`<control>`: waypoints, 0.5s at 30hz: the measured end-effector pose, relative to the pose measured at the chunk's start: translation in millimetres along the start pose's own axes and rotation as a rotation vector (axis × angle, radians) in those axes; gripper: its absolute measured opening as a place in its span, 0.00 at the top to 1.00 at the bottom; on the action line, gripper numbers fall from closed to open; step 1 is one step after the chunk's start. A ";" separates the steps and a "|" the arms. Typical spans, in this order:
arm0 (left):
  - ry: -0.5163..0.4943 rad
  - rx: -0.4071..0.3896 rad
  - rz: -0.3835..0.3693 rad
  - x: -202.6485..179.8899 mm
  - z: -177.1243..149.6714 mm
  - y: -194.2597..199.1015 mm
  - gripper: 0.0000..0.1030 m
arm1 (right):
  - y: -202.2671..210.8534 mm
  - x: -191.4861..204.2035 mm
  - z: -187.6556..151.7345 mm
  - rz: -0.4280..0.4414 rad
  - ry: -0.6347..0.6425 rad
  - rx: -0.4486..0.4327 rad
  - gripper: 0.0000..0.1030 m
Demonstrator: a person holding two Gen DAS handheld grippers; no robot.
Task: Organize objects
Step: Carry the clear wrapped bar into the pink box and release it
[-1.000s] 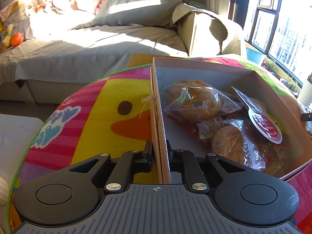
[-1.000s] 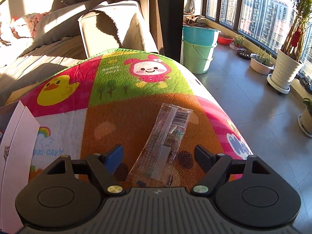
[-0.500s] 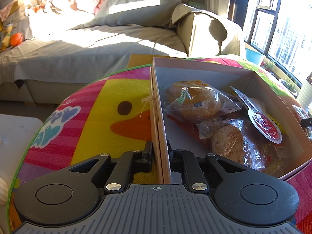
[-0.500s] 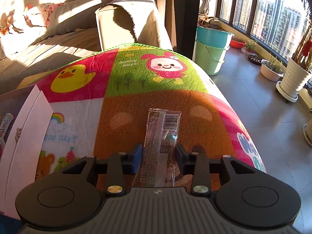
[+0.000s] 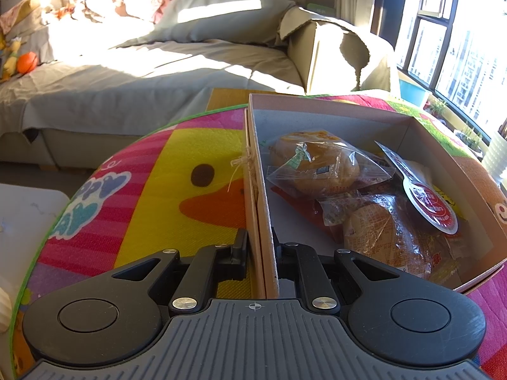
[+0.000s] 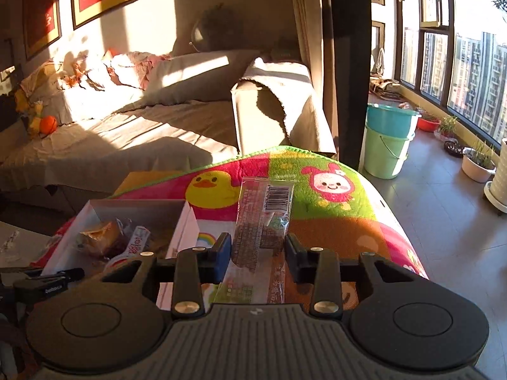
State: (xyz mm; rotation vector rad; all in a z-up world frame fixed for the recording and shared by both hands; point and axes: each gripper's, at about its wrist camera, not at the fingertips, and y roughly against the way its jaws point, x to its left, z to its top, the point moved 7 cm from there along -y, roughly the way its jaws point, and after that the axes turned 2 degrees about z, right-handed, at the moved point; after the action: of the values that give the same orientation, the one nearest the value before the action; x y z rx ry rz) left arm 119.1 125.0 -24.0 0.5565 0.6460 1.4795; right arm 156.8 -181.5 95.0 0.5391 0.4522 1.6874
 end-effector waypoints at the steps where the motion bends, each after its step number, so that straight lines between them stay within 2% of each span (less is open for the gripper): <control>1: 0.001 0.000 -0.001 -0.3 0.2 0.2 0.87 | 3.8 6.6 5.7 0.016 0.008 -0.017 0.65; 8: -0.004 0.001 -0.003 -0.3 1.0 0.1 0.87 | 15.6 73.7 31.4 0.180 0.097 -0.082 0.65; 15: -0.002 0.001 -0.006 -0.1 1.0 -0.6 0.87 | -5.3 118.7 31.0 0.310 0.100 -0.043 0.65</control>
State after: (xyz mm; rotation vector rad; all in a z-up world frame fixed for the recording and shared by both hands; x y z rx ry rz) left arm 120.2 124.9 -23.8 0.5563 0.6457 1.4729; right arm 161.8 -63.7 129.4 0.5139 0.4181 2.0237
